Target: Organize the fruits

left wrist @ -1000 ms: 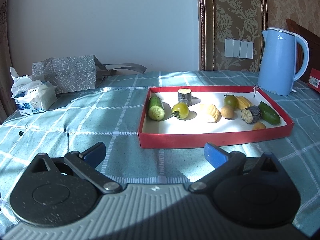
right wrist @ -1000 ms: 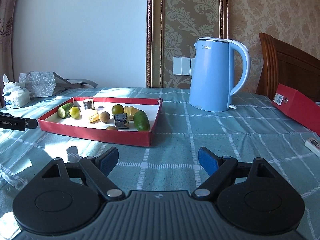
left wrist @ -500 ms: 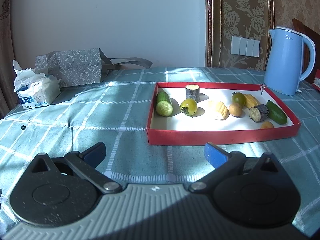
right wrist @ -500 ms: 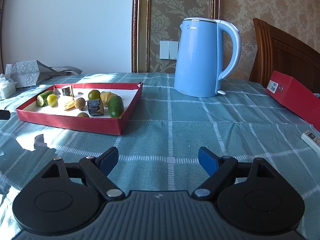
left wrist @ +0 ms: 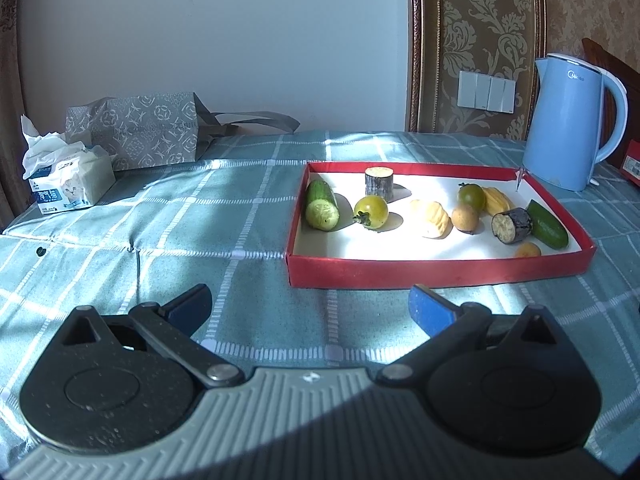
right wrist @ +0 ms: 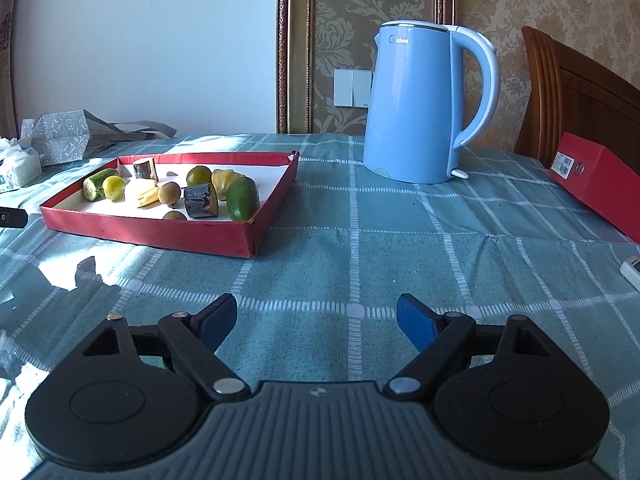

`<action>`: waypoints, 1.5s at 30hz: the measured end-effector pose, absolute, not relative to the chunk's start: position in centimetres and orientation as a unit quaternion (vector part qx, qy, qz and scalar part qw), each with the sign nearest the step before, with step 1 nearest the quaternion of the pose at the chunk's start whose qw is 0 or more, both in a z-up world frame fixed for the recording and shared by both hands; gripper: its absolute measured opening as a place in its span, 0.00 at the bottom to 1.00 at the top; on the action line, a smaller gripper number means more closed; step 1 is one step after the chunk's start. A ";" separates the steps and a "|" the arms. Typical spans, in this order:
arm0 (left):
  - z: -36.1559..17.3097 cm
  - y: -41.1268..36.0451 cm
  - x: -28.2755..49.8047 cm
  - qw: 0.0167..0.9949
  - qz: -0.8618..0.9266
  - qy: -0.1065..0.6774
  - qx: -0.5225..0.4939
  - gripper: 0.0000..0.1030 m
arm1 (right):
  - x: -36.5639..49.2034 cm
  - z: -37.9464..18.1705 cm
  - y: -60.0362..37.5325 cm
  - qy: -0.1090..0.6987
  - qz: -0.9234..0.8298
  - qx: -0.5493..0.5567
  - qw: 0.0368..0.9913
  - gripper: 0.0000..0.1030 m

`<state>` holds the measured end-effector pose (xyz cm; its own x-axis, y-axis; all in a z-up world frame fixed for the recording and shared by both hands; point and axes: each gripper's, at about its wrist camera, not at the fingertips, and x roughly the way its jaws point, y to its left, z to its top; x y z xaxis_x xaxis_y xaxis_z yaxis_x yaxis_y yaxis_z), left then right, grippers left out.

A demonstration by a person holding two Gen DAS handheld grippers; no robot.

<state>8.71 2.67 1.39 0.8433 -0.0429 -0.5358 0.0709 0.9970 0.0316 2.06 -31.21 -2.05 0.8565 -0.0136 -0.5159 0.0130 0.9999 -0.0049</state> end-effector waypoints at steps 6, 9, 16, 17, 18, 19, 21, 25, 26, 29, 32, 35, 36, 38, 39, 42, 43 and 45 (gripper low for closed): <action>1.5 2.6 8.5 0.963 -0.021 0.266 0.034 1.00 | 2.2 -2.5 -31.5 0.273 -0.007 0.008 0.962 0.85; 1.6 2.5 8.4 0.964 -0.017 0.263 0.035 1.00 | 2.3 -2.6 -31.5 0.274 -0.001 0.013 0.962 0.85; 1.6 2.5 8.4 0.965 -0.017 0.261 0.035 1.00 | 2.4 -2.6 -30.9 0.273 0.009 0.007 0.962 0.85; 1.7 2.6 8.4 0.965 -0.018 0.261 0.034 1.00 | 2.4 -2.6 -30.8 0.273 0.010 0.006 0.962 0.85; 1.7 2.6 8.4 0.965 -0.018 0.261 0.033 1.00 | 2.4 -2.5 -30.8 0.273 0.011 0.005 0.962 0.85; 1.7 2.6 8.4 0.965 -0.018 0.261 0.032 1.00 | 2.4 -2.5 -30.8 0.273 0.012 0.005 0.962 0.85; 1.7 2.6 8.4 0.964 -0.018 0.262 0.030 1.00 | 2.4 -2.5 -30.7 0.273 0.012 0.004 0.962 0.85; 1.8 2.7 8.6 0.963 -0.018 0.268 0.024 1.00 | 2.4 -2.5 -30.7 0.274 0.014 0.003 0.962 0.85; 1.7 2.8 8.7 0.962 -0.021 0.273 0.020 1.00 | 2.4 -2.6 -30.7 0.275 0.014 0.002 0.961 0.85; 1.6 3.1 8.9 0.959 -0.021 0.282 0.010 1.00 | 2.4 -2.6 -30.7 0.276 0.012 0.001 0.961 0.85; 1.6 3.2 8.9 0.958 -0.021 0.286 0.004 1.00 | 2.5 -2.7 -30.7 0.278 0.014 -0.001 0.960 0.85; 1.6 3.2 9.0 0.958 -0.018 0.287 0.005 1.00 | 2.7 -3.0 -30.8 0.280 0.018 -0.003 0.960 0.85; 1.5 3.2 9.0 0.958 -0.016 0.287 0.006 1.00 | 2.8 -3.1 -30.9 0.283 0.017 -0.003 0.959 0.85; 1.5 3.1 9.0 0.958 -0.015 0.286 0.010 1.00 | 3.1 -3.4 -31.1 0.287 0.022 -0.003 0.958 0.85; 1.5 3.1 9.1 0.958 -0.014 0.285 0.012 1.00 | 3.3 -3.5 -31.2 0.292 0.026 -0.003 0.956 0.85; 1.4 3.1 9.2 0.958 -0.015 0.284 0.017 1.00 | 3.9 -3.8 -31.5 0.310 0.035 0.003 0.950 0.85; 1.4 3.1 9.3 0.959 -0.015 0.283 0.018 1.00 | 4.0 -3.8 -31.5 0.311 0.036 -0.004 0.950 0.87; 1.4 3.1 9.5 0.960 -0.013 0.280 0.023 1.00 | 4.2 -3.9 -31.3 0.314 0.029 -0.021 0.949 0.96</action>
<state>9.45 3.12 1.45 0.8427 -0.0110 -0.5383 0.0371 0.9986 0.0377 4.20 -31.34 -3.91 0.8006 0.0417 -0.5978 -0.0680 0.9975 -0.0215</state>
